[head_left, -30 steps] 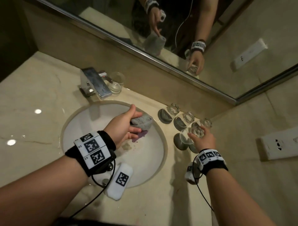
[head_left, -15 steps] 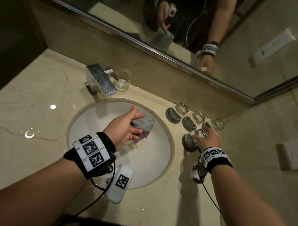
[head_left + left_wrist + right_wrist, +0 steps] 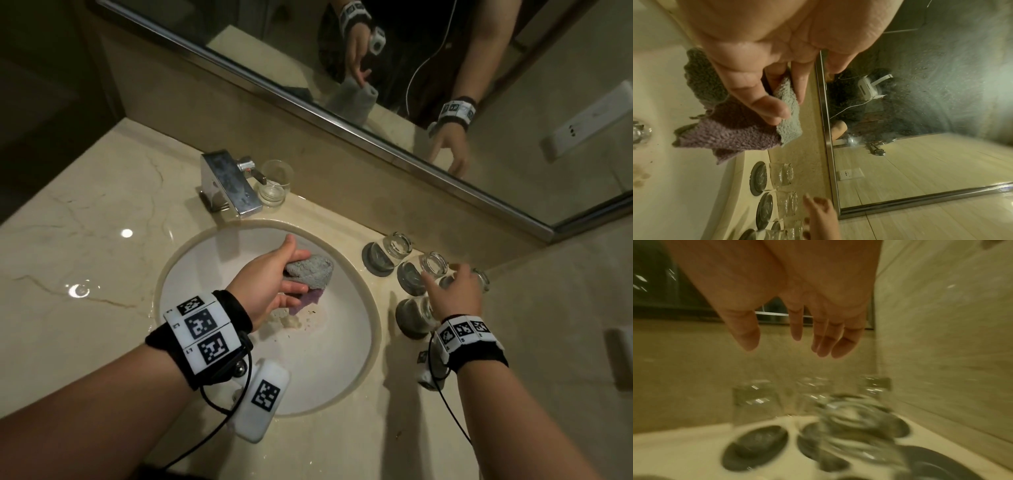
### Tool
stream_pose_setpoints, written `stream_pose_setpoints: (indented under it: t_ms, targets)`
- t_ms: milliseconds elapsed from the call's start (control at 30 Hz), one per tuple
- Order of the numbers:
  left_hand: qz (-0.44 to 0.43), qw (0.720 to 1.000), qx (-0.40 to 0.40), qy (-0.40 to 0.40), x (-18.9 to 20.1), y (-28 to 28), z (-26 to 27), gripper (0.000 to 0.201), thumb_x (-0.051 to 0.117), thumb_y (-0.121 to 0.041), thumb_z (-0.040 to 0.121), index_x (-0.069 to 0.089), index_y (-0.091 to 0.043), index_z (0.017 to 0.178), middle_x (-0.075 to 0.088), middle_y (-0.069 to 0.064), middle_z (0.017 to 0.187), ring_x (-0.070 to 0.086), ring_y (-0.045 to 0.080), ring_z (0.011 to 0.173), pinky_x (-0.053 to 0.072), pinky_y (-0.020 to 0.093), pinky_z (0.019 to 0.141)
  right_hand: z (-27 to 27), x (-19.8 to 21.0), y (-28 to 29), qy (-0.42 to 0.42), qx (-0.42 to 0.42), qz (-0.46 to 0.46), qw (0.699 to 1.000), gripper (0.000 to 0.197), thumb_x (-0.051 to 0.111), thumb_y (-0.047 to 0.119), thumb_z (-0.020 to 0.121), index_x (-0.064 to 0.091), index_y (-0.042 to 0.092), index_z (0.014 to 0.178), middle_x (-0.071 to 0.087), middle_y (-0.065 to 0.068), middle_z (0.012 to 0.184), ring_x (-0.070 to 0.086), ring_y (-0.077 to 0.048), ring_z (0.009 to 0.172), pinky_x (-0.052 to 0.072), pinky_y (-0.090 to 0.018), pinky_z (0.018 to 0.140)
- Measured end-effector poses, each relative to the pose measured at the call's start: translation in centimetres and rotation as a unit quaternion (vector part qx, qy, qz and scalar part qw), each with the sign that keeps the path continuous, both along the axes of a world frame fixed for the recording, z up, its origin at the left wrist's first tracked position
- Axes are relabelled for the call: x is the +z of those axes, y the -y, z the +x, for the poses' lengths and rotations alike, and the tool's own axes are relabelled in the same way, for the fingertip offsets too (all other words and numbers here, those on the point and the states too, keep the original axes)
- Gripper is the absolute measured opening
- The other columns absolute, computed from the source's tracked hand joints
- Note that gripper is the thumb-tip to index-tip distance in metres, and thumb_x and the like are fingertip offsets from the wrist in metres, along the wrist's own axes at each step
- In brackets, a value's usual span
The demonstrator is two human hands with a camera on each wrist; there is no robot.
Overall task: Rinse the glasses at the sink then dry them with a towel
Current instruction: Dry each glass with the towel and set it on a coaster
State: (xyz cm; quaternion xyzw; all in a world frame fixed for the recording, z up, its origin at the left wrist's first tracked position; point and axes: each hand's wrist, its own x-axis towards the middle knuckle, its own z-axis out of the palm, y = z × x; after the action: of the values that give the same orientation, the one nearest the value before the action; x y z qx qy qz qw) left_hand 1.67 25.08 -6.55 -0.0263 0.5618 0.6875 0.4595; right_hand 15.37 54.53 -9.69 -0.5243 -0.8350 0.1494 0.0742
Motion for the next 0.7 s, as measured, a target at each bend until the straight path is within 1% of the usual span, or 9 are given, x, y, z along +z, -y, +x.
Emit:
stream_pose_setpoints:
  t_ms: [100,233,300,367,433,500,533,633,700]
  targets:
    - [-0.007,1.0,0.017,-0.002,0.0,0.6,-0.6,0.048,0.034,-0.049,0.101,0.061,-0.015,0.119,0.064,0.01,0.106,0.057,0.023,0.085,0.044,0.029,0.061,-4.5,2.2,2.5,-0.064,0.087,-0.027,0.994,0.045,0.069,0.037,0.083,0.055,0.012,0.117,0.06,-0.008,0.118,0.057,-0.026,0.107,0.047,-0.042,0.095]
    - [-0.028,0.999,0.038,-0.007,0.2,2.7,-1.4,0.046,0.034,-0.048,0.101,0.062,-0.014,0.117,0.064,0.012,0.108,0.057,0.024,0.086,0.044,0.028,0.06,-11.3,2.5,7.1,-0.06,0.216,-0.081,0.971,0.039,0.066,0.034,0.087,0.059,0.014,0.12,0.063,-0.005,0.117,0.059,-0.019,0.089,0.05,-0.037,0.089]
    - [-0.039,0.998,0.05,-0.013,0.3,4.3,-2.0,0.049,0.035,-0.049,0.1,0.063,-0.012,0.118,0.064,0.012,0.106,0.057,0.022,0.082,0.045,0.028,0.06,-14.8,1.7,9.2,-0.037,0.283,-0.096,0.953,0.043,0.065,0.032,0.088,0.056,0.014,0.126,0.06,-0.007,0.125,0.061,-0.022,0.096,0.049,-0.036,0.092]
    - [-0.055,0.996,0.061,-0.024,0.3,6.2,-2.7,0.05,0.036,-0.051,0.099,0.064,-0.014,0.116,0.065,0.013,0.108,0.059,0.021,0.081,0.045,0.028,0.06,-18.1,0.3,10.9,0.01,0.353,-0.096,0.931,0.05,0.066,0.031,0.087,0.051,0.014,0.132,0.053,-0.007,0.133,0.057,-0.025,0.11,0.043,-0.035,0.097]
    - [-0.075,0.994,0.075,-0.035,0.3,8.4,-3.5,0.051,0.036,-0.053,0.098,0.065,-0.015,0.116,0.065,0.014,0.112,0.06,0.019,0.08,0.046,0.026,0.058,-21.0,-1.4,12.2,0.029,0.402,-0.106,0.909,0.057,0.068,0.027,0.086,0.047,0.011,0.136,0.045,-0.009,0.141,0.052,-0.028,0.119,0.038,-0.033,0.101]
    - [-0.091,0.991,0.09,-0.042,0.4,10.3,-4.1,0.052,0.036,-0.054,0.098,0.066,-0.016,0.115,0.066,0.014,0.115,0.062,0.017,0.079,0.047,0.027,0.058,-23.3,-2.7,13.1,0.036,0.421,-0.118,0.899,0.06,0.068,0.019,0.085,0.043,0.008,0.138,0.037,-0.012,0.148,0.047,-0.03,0.126,0.036,-0.034,0.105]
    - [-0.096,0.99,0.096,-0.043,0.5,11.1,-4.3,0.05,0.035,-0.053,0.098,0.066,-0.017,0.113,0.066,0.013,0.116,0.063,0.017,0.078,0.047,0.028,0.058,-24.3,-3.5,13.3,0.041,0.42,-0.117,0.899,0.06,0.067,0.016,0.084,0.043,0.008,0.138,0.038,-0.013,0.147,0.046,-0.03,0.127,0.036,-0.034,0.105]
    - [-0.108,0.987,0.107,-0.046,0.9,12.8,-4.7,0.047,0.033,-0.051,0.1,0.064,-0.017,0.111,0.066,0.012,0.115,0.065,0.016,0.078,0.047,0.03,0.062,-26.6,-5.4,13.3,0.017,0.396,-0.108,0.912,0.054,0.07,0.016,0.08,0.05,0.015,0.131,0.059,-0.014,0.127,0.058,-0.033,0.114,0.046,-0.035,0.095]
    - [-0.113,0.986,0.114,-0.048,1.1,13.6,-4.7,0.048,0.032,-0.051,0.1,0.063,-0.016,0.113,0.066,0.011,0.111,0.066,0.013,0.072,0.047,0.03,0.061,-28.0,-7.0,12.7,0.018,0.386,-0.073,0.919,0.05,0.067,0.016,0.081,0.052,0.018,0.128,0.062,-0.015,0.12,0.061,-0.034,0.106,0.05,-0.038,0.092]
